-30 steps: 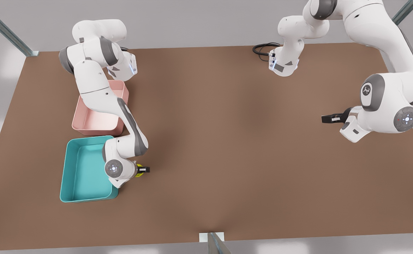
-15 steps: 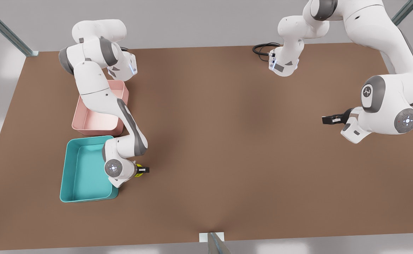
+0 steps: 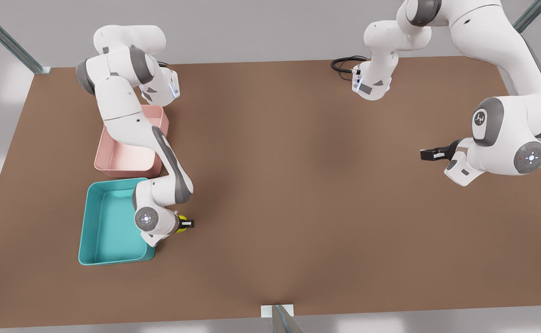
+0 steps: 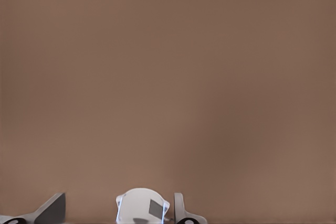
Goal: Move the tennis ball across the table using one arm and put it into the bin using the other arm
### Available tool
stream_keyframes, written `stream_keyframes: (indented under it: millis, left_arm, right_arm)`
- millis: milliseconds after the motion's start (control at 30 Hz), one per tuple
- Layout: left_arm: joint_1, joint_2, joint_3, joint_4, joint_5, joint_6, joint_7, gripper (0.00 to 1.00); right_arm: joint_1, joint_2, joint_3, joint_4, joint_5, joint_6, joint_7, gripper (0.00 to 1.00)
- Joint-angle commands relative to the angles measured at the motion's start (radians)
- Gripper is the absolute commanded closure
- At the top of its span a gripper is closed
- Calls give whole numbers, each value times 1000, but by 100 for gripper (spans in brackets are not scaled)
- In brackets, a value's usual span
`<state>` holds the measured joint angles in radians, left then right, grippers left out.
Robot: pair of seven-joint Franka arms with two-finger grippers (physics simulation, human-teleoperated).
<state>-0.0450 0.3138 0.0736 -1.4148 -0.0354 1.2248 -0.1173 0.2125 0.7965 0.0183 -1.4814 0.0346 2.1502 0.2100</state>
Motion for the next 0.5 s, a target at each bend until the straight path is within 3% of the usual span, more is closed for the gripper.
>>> stream_keyframes:
  millis: [0,267,433,467]
  left_arm:
    - [1,-1,0,0,0,-16,-8,0]
    - [1,1,-11,0,0,-11,-8,0]
    - [2,2,-11,0,-1,-10,-8,0]
    - [2,2,-11,0,0,-13,-8,0]
  right_arm:
    - [1,-25,3,1,-4,-41,6,27]
    - [-110,-263,-8,3,-25,-245,-326,27]
    - [-220,-203,-9,24,-148,-243,-440,26]
    - [-243,-168,-8,47,-151,-237,-465,22]
